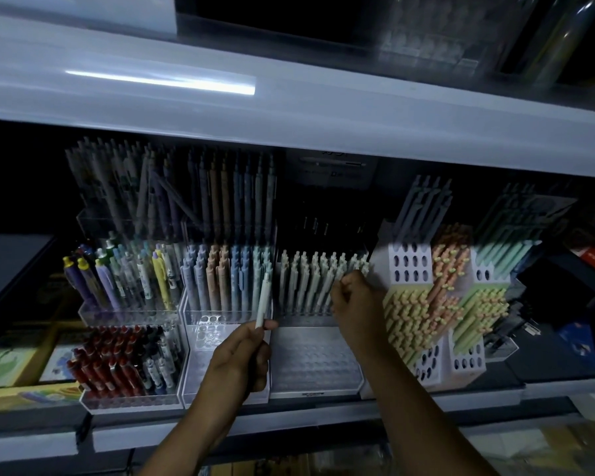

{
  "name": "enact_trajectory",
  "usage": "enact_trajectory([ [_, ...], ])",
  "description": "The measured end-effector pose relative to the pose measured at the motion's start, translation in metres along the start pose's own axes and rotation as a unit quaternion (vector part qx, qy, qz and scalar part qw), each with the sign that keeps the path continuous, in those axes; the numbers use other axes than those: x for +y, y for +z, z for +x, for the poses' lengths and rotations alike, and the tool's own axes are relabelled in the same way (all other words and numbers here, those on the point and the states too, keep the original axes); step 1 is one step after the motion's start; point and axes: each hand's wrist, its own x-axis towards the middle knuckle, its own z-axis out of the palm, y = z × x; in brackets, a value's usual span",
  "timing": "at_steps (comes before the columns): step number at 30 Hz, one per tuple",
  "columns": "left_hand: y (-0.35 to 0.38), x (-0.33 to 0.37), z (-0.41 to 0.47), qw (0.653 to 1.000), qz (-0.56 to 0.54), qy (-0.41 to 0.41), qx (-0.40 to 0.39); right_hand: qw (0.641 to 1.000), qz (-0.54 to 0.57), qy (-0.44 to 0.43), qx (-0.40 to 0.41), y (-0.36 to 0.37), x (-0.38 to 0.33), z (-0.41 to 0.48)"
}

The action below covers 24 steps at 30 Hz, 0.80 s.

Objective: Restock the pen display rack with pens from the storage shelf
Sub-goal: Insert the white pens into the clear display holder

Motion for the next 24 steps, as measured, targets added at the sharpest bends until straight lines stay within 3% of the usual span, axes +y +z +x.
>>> enact_trajectory([
  [10, 0.003, 0.001, -0.001, 1.0, 0.003, 0.002, -0.02, 0.997, -0.02, 0.058, -0.048, 0.0, -0.003, -0.006],
  [14, 0.005, 0.002, 0.001, 1.0, 0.006, 0.003, -0.024, 0.993, 0.031, 0.106, -0.05, -0.004, -0.021, -0.026],
  [19, 0.009, 0.001, 0.005, 0.999, 0.028, 0.016, -0.028, 0.972, 0.194, 0.063, -0.115, -0.015, -0.083, -0.036],
  [24, 0.013, 0.003, 0.002, 0.996, 0.066, 0.028, -0.061, 0.963, 0.224, 0.059, -0.135, -0.018, -0.101, -0.035],
])
